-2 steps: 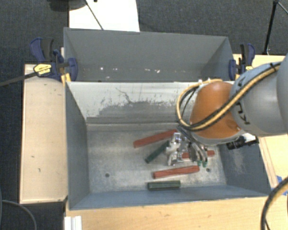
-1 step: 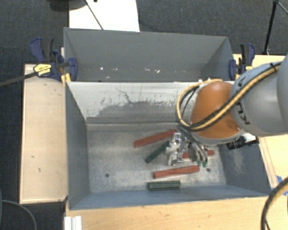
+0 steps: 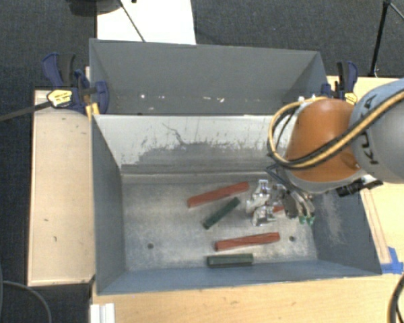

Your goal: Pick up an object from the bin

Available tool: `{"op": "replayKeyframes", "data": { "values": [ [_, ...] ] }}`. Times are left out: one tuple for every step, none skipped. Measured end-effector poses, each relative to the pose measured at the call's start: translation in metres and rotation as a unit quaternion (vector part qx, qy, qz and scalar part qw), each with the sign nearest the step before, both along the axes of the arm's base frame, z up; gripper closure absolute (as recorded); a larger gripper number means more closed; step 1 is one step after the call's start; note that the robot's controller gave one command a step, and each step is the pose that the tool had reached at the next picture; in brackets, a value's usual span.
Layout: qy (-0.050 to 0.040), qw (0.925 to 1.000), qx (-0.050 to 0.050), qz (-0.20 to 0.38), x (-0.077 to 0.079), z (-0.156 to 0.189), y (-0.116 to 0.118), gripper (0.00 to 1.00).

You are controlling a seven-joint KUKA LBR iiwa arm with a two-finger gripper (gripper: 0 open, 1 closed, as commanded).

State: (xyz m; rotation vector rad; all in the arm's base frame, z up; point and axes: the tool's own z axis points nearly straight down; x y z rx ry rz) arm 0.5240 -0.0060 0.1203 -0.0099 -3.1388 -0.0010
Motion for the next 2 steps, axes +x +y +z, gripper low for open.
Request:
{"op": "replayKeyframes", "data": {
  "values": [
    [-0.0057, 1.0, 0.0, 0.002, 0.012, 0.025, -0.007, 1.0],
    [0.0003, 1.0, 0.0, -0.001, 0.012, 0.064, -0.011, 1.0]
  ]
}}
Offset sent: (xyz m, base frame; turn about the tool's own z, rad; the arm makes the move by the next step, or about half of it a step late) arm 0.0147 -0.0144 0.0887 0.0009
